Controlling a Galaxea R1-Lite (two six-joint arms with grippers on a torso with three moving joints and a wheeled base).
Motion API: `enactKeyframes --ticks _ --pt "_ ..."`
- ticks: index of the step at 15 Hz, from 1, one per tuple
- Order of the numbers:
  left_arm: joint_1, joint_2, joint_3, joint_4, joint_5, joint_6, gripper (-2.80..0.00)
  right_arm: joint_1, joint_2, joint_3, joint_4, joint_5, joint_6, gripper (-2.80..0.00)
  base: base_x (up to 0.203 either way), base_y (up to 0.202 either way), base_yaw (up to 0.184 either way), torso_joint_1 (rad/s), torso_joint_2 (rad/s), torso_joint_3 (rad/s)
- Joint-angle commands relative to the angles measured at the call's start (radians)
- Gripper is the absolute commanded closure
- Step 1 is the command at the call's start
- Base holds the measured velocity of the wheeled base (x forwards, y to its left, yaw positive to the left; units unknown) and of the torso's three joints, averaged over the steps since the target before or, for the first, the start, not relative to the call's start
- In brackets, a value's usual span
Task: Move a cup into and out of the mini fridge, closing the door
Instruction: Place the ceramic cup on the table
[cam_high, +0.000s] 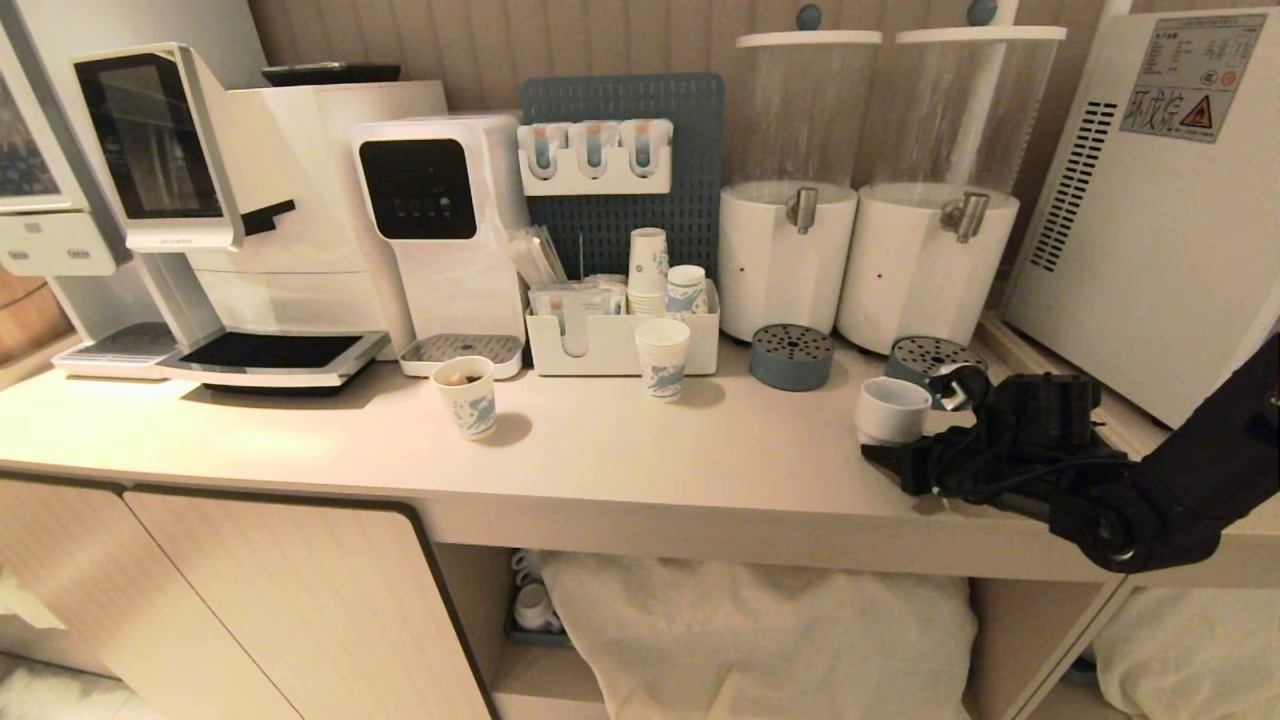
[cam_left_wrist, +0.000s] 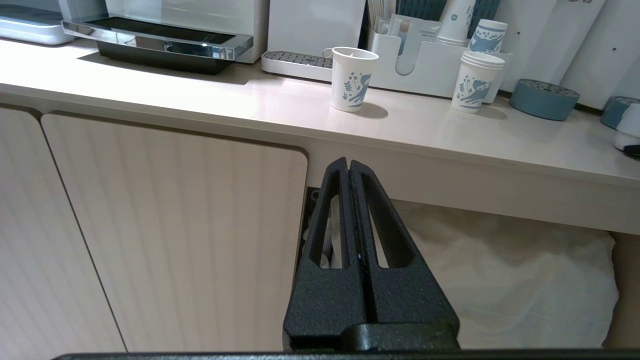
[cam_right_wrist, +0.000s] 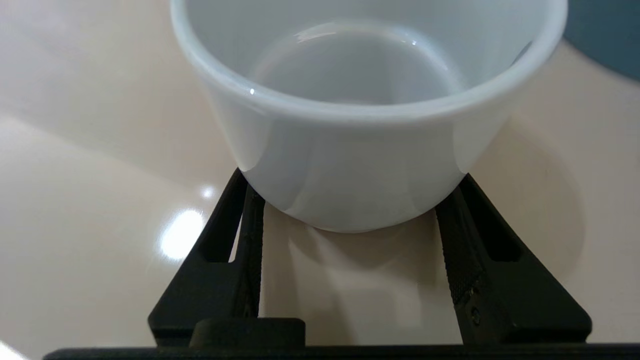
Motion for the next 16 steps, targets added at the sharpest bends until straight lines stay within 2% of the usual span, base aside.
enactKeyframes --ticks 1,4,6,10,16 --pt "0.001 -0.005 0.040 -0.001 0.000 -0.001 0.00 0.000 -0.080 0.034 -0.025 0.002 0.001 0.00 0.000 0.000 0.000 0.000 0.00 0.000" --pt "0.000 -0.005 0.040 -0.001 0.000 -0.001 0.00 -0.001 -0.107 0.067 -0.022 0.004 -0.001 0.00 0.000 0.000 0.000 0.000 0.00 0.000" --pt "0.002 -0.004 0.040 -0.001 0.000 -0.006 0.00 -0.019 -0.045 0.048 -0.030 0.006 -0.004 0.00 0.000 0.000 0.000 0.000 0.00 0.000" --pt "0.002 -0.005 0.040 -0.001 0.000 -0.006 0.00 -0.030 0.047 0.028 -0.128 0.008 -0.001 0.00 0.000 0.000 0.000 0.000 0.00 0.000" --pt "0.002 -0.005 0.040 -0.001 0.000 -0.006 0.00 -0.030 0.132 -0.017 -0.136 0.007 0.002 0.00 0.000 0.000 0.000 0.000 0.00 0.000"
